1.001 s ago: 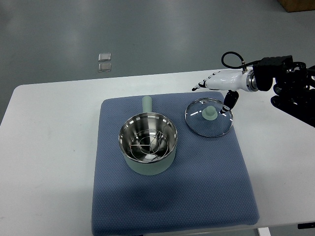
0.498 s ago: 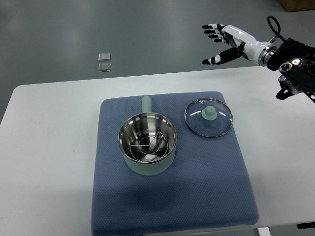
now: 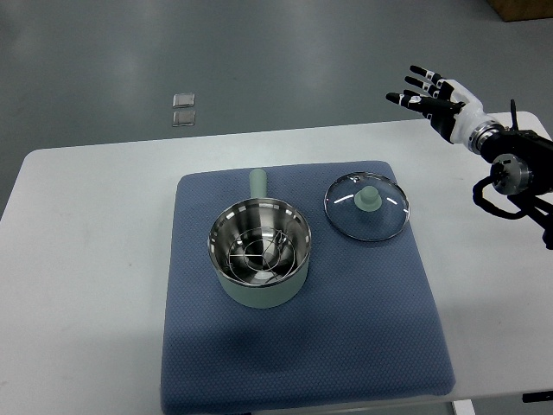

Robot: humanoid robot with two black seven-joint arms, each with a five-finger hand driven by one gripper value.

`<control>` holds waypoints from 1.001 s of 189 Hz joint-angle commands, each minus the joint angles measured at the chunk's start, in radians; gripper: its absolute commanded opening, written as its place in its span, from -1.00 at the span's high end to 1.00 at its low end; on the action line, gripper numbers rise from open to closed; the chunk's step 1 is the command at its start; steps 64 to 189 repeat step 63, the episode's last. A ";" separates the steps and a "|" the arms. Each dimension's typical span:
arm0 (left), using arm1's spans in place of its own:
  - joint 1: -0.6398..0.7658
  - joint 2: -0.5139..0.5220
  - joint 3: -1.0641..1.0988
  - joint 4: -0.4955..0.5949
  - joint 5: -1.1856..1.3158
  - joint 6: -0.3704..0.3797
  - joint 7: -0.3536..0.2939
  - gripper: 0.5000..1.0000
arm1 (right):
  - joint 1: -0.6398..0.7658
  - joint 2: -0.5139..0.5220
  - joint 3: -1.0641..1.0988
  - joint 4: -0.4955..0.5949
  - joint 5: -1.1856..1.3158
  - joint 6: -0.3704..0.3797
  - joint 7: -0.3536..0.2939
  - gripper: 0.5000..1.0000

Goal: Open lid and place right of pot

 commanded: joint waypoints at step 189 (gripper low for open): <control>0.001 0.000 0.000 0.000 0.000 0.000 0.000 -1.00 | -0.072 0.023 0.000 0.001 0.005 0.011 0.003 -0.73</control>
